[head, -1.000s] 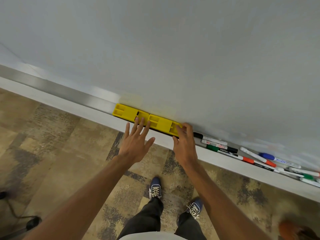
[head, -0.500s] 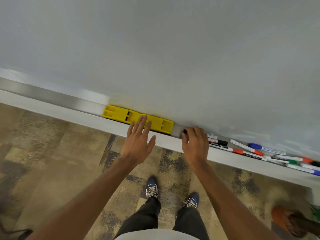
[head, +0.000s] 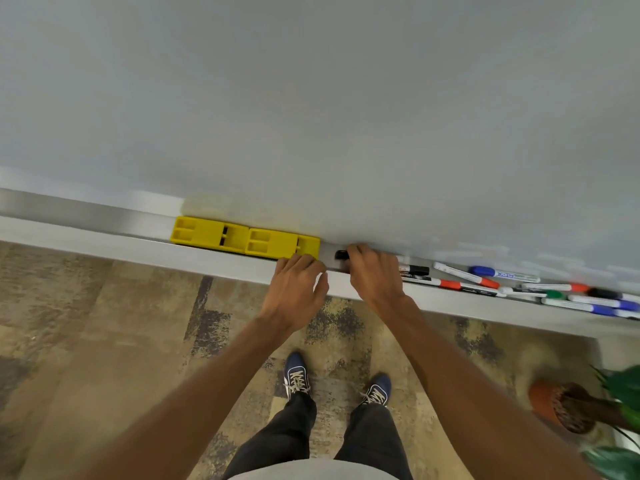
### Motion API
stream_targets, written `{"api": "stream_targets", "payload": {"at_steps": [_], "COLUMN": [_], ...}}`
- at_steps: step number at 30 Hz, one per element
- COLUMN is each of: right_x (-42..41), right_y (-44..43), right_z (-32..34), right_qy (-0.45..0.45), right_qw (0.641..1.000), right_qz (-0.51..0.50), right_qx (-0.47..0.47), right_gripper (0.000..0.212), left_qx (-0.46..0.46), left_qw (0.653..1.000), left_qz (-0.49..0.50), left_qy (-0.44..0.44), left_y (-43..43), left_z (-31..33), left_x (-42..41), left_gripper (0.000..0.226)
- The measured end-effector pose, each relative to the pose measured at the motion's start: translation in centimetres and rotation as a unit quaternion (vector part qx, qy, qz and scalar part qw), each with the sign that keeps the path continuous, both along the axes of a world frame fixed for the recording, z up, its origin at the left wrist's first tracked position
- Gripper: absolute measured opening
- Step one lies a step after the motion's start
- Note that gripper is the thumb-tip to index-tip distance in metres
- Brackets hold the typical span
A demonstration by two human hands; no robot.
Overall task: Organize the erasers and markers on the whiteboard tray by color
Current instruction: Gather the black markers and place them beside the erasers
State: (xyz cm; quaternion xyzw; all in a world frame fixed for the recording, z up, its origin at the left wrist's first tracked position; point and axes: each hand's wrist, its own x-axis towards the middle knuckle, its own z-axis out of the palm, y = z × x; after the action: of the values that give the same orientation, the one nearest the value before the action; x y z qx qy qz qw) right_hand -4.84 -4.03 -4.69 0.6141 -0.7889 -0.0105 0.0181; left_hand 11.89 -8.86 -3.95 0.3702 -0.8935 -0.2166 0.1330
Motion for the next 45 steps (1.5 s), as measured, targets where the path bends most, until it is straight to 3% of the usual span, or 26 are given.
{"api": "stream_targets", "payload": {"at_steps": [4, 7, 9, 11, 16, 21, 25, 29, 37, 45], "right_x": [-0.1, 0.0, 0.3, 0.7, 1.5, 1.3, -0.8, -3.0, -3.6, -3.7], "right_y": [0.3, 0.6, 0.8, 1.0, 1.3, 1.9, 3.1, 4.1, 3.1, 2.9], "right_z": [0.5, 1.0, 1.5, 2.4, 4.2, 4.6, 3.5, 1.8, 1.4, 0.9], "right_qy": [0.027, 0.006, -0.017, -0.047, -0.183, -0.247, -0.216, -0.162, -0.097, -0.101], "right_qw": [0.995, 0.988, 0.982, 0.978, 0.963, 0.953, 0.957, 0.974, 0.99, 0.991], "right_qz": [0.068, 0.071, 0.056, 0.037, -0.007, -0.022, -0.1, -0.149, -0.085, -0.057], "right_qx": [-0.07, -0.134, -0.177, -0.199, -0.198, -0.176, -0.166, -0.054, 0.054, 0.06], "right_gripper": [0.03, 0.023, 0.01, 0.013, 0.021, 0.028, 0.02, 0.024, 0.016, 0.004], "left_qx": [0.182, 0.376, 0.448, 0.481, 0.496, 0.521, 0.536, 0.533, 0.55, 0.553], "left_qw": [0.975, 0.898, 0.857, 0.836, 0.828, 0.796, 0.766, 0.751, 0.746, 0.752], "left_qz": [0.108, 0.189, 0.201, 0.192, 0.148, 0.163, 0.226, 0.251, 0.254, 0.25], "left_qy": [0.075, 0.126, 0.156, 0.18, 0.215, 0.263, 0.276, 0.298, 0.276, 0.257], "left_y": [0.1, 0.1, 0.2, 0.4, 1.3, 1.9, 2.1, 2.3, 2.5, 3.0], "left_z": [0.6, 0.9, 0.9, 1.1, 1.4, 1.9, 1.6, 1.5, 0.9, 1.3], "left_x": [-1.3, -2.2, -2.7, -3.3, -4.4, -5.1, -5.5, -5.1, -4.3, -4.5], "left_gripper": [0.02, 0.03, 0.042, 0.042, 0.02, 0.024, 0.018, 0.009, 0.002, 0.006]}}
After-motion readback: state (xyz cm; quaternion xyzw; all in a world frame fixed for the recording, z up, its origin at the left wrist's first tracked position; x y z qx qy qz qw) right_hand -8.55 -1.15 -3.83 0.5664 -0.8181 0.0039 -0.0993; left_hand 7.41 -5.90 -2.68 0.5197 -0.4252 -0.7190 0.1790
